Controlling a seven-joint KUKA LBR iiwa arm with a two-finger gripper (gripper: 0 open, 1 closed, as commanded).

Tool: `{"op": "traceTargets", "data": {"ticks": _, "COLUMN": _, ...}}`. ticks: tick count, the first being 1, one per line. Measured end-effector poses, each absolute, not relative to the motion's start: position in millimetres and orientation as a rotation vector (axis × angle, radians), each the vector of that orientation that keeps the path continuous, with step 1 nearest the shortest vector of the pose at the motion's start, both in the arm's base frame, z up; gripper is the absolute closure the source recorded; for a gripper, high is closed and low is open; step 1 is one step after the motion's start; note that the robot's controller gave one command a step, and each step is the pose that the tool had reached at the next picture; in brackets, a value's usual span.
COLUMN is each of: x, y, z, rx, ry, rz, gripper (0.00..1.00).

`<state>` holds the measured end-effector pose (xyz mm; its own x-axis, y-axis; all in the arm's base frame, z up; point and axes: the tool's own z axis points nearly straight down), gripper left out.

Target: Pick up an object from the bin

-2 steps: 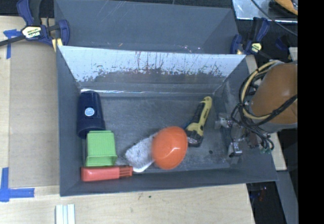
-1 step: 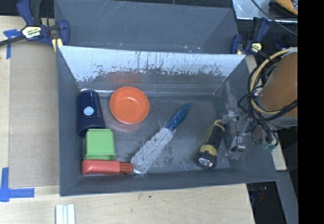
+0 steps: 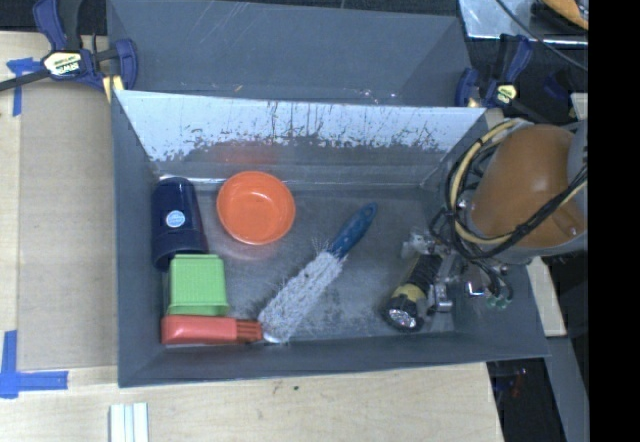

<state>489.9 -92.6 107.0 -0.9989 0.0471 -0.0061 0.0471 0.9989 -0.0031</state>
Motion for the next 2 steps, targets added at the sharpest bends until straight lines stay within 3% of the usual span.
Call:
{"op": "traceTargets", "data": {"ticks": 1, "x": 482.9, "y": -112.8, "z": 77.4, "rx": 0.064, "ry": 3.144, "rz": 0.011, "gripper": 0.00}}
{"op": "traceTargets", "data": {"ticks": 2, "x": 488.6, "y": -122.3, "z": 74.2, "rx": 0.007, "ry": 3.151, "rz": 0.034, "gripper": 1.00}}
